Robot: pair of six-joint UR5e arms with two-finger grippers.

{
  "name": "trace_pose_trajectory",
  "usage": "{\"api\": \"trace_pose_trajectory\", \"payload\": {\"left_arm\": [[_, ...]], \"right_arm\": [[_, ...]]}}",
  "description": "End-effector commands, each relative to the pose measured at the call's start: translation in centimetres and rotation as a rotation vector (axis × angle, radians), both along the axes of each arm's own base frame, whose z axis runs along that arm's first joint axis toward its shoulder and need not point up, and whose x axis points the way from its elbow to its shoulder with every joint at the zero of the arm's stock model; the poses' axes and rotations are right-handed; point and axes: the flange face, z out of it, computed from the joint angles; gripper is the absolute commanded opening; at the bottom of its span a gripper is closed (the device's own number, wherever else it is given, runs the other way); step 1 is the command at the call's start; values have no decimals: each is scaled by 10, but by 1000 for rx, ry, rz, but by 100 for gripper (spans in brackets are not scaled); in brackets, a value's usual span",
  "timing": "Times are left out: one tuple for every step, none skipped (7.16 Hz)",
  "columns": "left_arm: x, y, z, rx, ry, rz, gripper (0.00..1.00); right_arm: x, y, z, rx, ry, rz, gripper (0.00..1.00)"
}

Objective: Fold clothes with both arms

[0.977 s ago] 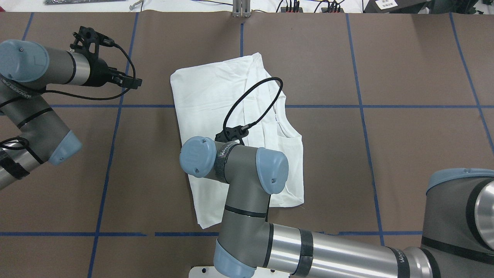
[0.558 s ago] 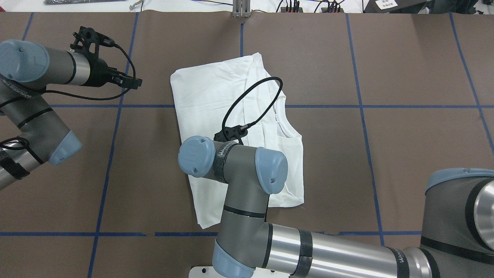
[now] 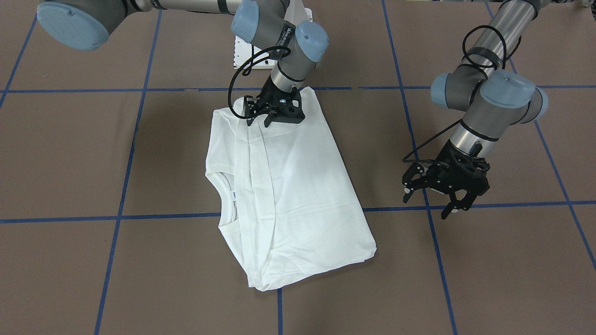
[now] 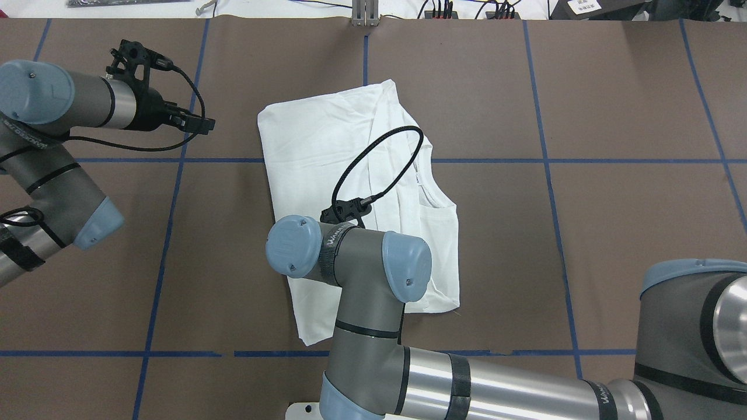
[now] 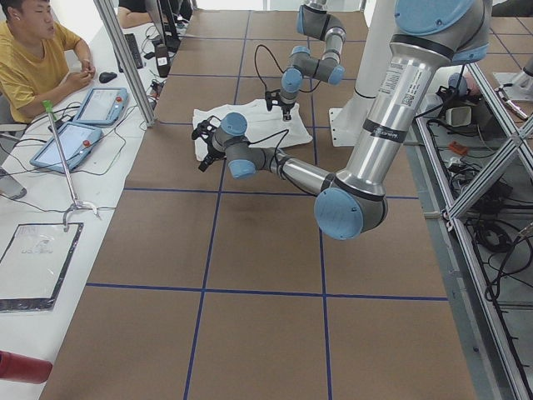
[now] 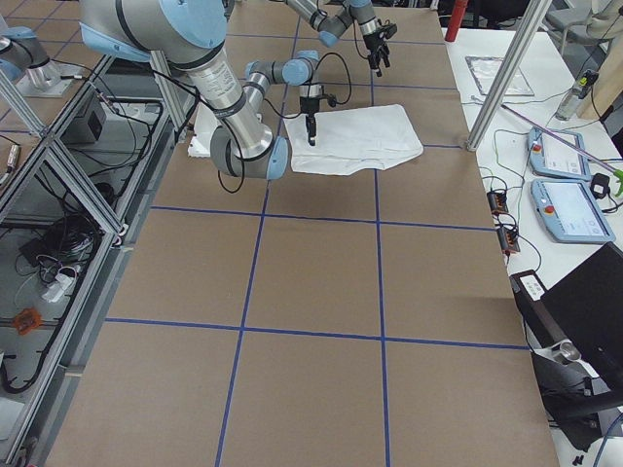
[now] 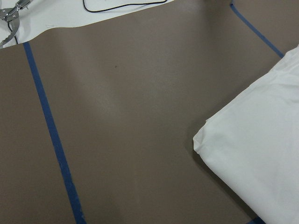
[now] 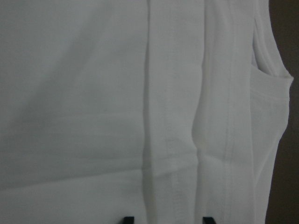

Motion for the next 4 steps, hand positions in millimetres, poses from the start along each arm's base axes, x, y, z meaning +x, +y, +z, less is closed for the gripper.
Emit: {"api": "trace_pose_trajectory", "payload": {"left_arm": [[0, 0, 0, -1, -1, 0, 100], [0, 0, 0, 0, 0, 1, 100], [0, 0, 1, -2, -2, 0, 100], [0, 0, 1, -2, -1, 1, 100]], "right_arm": [[-2, 4, 6, 3, 12, -5, 46], [-1, 3, 8, 4, 17, -5, 32], [0, 1, 9, 10, 21, -6, 5], [1, -1, 7, 28, 23, 0, 0]]}}
